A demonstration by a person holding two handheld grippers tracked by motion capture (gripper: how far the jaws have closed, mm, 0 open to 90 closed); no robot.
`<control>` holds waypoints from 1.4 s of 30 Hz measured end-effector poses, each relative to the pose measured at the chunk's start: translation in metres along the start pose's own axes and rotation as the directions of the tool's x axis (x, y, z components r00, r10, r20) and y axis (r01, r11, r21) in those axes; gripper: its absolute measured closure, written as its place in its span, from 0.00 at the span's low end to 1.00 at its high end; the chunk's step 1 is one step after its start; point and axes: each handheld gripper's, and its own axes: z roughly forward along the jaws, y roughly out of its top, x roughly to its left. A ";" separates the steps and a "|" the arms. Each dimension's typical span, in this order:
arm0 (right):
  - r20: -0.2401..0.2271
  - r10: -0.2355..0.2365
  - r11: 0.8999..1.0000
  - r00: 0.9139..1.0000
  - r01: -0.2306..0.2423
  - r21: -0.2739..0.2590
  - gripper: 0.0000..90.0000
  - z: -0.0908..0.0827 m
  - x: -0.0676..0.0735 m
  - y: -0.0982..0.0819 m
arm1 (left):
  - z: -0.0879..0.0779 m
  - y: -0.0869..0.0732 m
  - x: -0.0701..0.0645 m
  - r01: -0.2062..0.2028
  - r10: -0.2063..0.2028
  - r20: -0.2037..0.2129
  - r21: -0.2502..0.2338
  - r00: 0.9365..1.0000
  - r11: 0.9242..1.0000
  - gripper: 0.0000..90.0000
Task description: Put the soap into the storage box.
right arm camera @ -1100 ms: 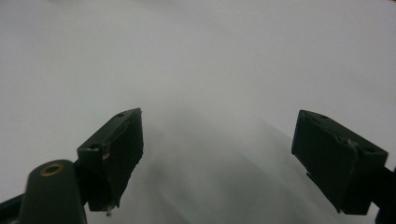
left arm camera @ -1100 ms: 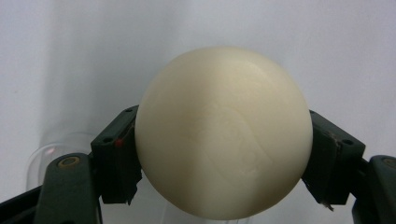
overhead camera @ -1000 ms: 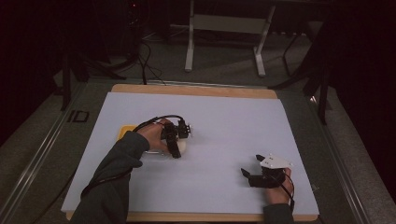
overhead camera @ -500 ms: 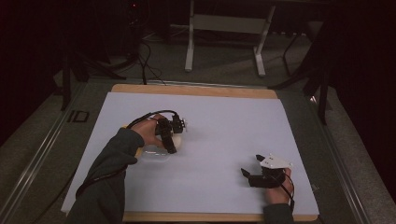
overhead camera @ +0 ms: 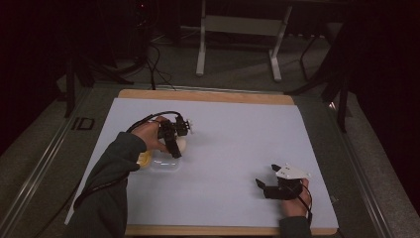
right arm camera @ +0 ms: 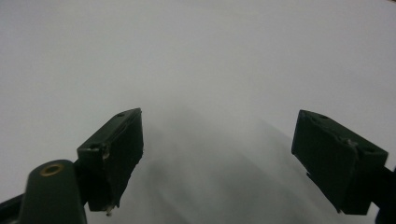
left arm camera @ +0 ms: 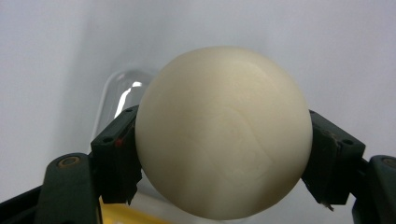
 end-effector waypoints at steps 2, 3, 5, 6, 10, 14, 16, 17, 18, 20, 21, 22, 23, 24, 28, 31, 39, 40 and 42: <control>0.000 0.000 1.000 1.000 0.000 0.000 0.18 0.000 0.000 0.000 | 0.000 -0.002 0.001 0.012 -0.012 0.000 0.005 1.000 1.000 0.28; 0.000 0.000 1.000 1.000 0.000 0.001 0.18 0.000 0.000 0.000 | 0.000 -0.004 0.002 0.019 -0.019 -0.001 0.005 1.000 1.000 0.28; 0.000 -0.001 1.000 1.000 0.001 0.001 0.18 0.000 0.000 0.000 | 0.000 -0.006 0.004 0.032 -0.032 -0.001 0.004 0.999 0.999 0.28; 0.000 -0.001 1.000 1.000 0.001 0.001 0.18 0.000 0.000 0.000 | -0.001 -0.008 0.004 0.042 -0.042 0.000 0.004 0.999 0.999 0.28; 0.000 0.000 1.000 1.000 0.000 0.000 0.18 0.000 0.000 0.000 | -0.001 -0.013 0.008 0.081 -0.081 -0.007 0.020 0.997 0.996 0.28; 0.000 -0.001 1.000 1.000 0.001 0.001 0.18 0.000 0.000 0.000 | -0.002 -0.019 0.012 0.128 -0.128 -0.007 0.014 0.992 0.992 0.28; 0.000 -0.001 1.000 1.000 0.001 0.000 0.18 0.000 0.000 0.000 | -0.002 -0.021 0.014 0.146 -0.146 -0.005 0.017 0.989 0.989 0.28; 0.000 -0.001 1.000 1.000 0.001 0.001 0.18 0.000 0.000 0.000 | -0.001 -0.023 0.014 0.161 -0.161 -0.008 0.013 0.987 0.987 0.28; 0.000 -0.001 1.000 1.000 0.001 0.001 0.18 0.000 0.000 0.000 | -0.001 -0.024 0.015 0.170 -0.170 -0.011 0.011 0.985 0.985 0.28; 0.000 -0.001 1.000 1.000 0.001 0.001 0.18 0.000 0.000 0.000 | -0.001 -0.025 0.016 0.190 -0.190 -0.014 0.003 0.982 0.982 0.28; 0.001 -0.001 1.000 1.000 0.001 0.001 0.18 0.000 0.000 0.000 | -0.001 -0.026 0.017 0.198 -0.197 -0.015 0.002 0.980 0.980 0.28; 0.001 -0.001 1.000 1.000 0.001 0.001 0.18 0.000 0.000 0.000 | -0.001 -0.027 0.017 0.213 -0.213 -0.020 -0.001 0.977 0.977 0.28; 0.001 -0.001 1.000 1.000 0.001 0.001 0.18 0.000 0.000 0.000 | -0.001 -0.027 0.018 0.226 -0.226 -0.021 0.001 0.974 0.974 0.28; 0.001 -0.001 1.000 1.000 0.001 0.001 0.18 0.000 0.000 0.000 | -0.001 -0.028 0.019 0.233 -0.233 -0.026 -0.002 0.972 0.972 0.28; 0.000 -0.001 1.000 1.000 0.001 0.000 0.18 0.000 0.000 0.000 | 0.000 -0.030 0.021 0.259 -0.259 -0.027 -0.001 0.965 0.966 0.28; 0.000 -0.001 1.000 1.000 0.001 -0.001 0.18 0.000 0.000 0.000 | 0.001 -0.033 0.023 0.280 -0.280 -0.017 -0.004 0.960 0.960 0.28; 0.001 -0.001 1.000 1.000 0.001 0.000 0.18 0.000 0.000 0.000 | 0.002 -0.041 0.029 0.349 -0.349 -0.032 0.000 0.937 0.937 0.28; 0.001 -0.001 1.000 1.000 0.001 0.000 0.18 0.000 0.000 0.000 | 0.002 -0.042 0.029 0.355 -0.355 -0.032 0.000 0.934 0.935 0.28; 0.001 -0.001 1.000 1.000 0.001 0.000 0.18 0.000 0.000 0.000 | 0.001 -0.044 0.030 0.371 -0.371 -0.030 -0.005 0.928 0.929 0.28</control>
